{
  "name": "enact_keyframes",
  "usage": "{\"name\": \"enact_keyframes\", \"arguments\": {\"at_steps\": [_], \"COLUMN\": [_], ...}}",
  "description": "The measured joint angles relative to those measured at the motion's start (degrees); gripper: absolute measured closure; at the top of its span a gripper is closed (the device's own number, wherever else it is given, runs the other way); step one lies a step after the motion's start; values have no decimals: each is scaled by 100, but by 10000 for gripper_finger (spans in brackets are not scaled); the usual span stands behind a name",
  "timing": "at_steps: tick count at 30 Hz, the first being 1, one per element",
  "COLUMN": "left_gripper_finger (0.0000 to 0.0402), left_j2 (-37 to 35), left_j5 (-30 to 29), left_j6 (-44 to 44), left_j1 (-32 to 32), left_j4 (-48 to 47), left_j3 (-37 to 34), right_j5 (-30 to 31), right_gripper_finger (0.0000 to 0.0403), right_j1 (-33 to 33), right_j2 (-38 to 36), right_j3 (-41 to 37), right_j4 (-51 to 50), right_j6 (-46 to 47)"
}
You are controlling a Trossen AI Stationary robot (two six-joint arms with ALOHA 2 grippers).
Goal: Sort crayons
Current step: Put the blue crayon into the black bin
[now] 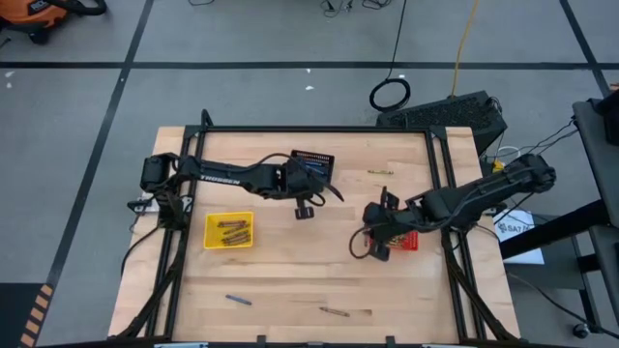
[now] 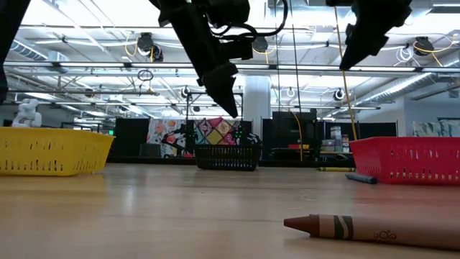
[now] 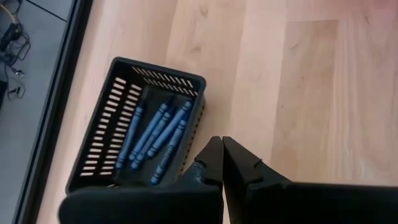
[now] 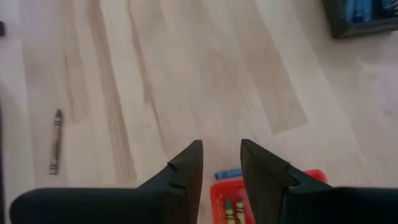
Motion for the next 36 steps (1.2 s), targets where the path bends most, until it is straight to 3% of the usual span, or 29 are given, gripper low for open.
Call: {"name": "enact_keyframes", "arguments": {"at_steps": [5, 10, 17, 25, 36], "left_gripper_finger": [401, 401, 401, 401, 401], "left_j2": [0, -4, -4, -4, -4], "left_j5": [11, 573, 559, 332, 331], "left_j6": [230, 737, 694, 536, 393], "left_j1": [0, -56, -164, -293, -341], "left_j4": [107, 353, -152, -878, -952], "left_j3": [1, 3, 3, 3, 3], "right_j5": [-278, -270, -313, -580, -578], "right_gripper_finger": [307, 307, 307, 323, 354], "right_j1": [-78, -238, -580, -799, -832], "right_j2": [453, 996, 1553, 1845, 2050], "right_j3": [-2, -2, -2, -2, -2], "right_j4": [169, 407, 481, 360, -439], "right_j6": [8, 436, 1026, 1043, 1232]}}
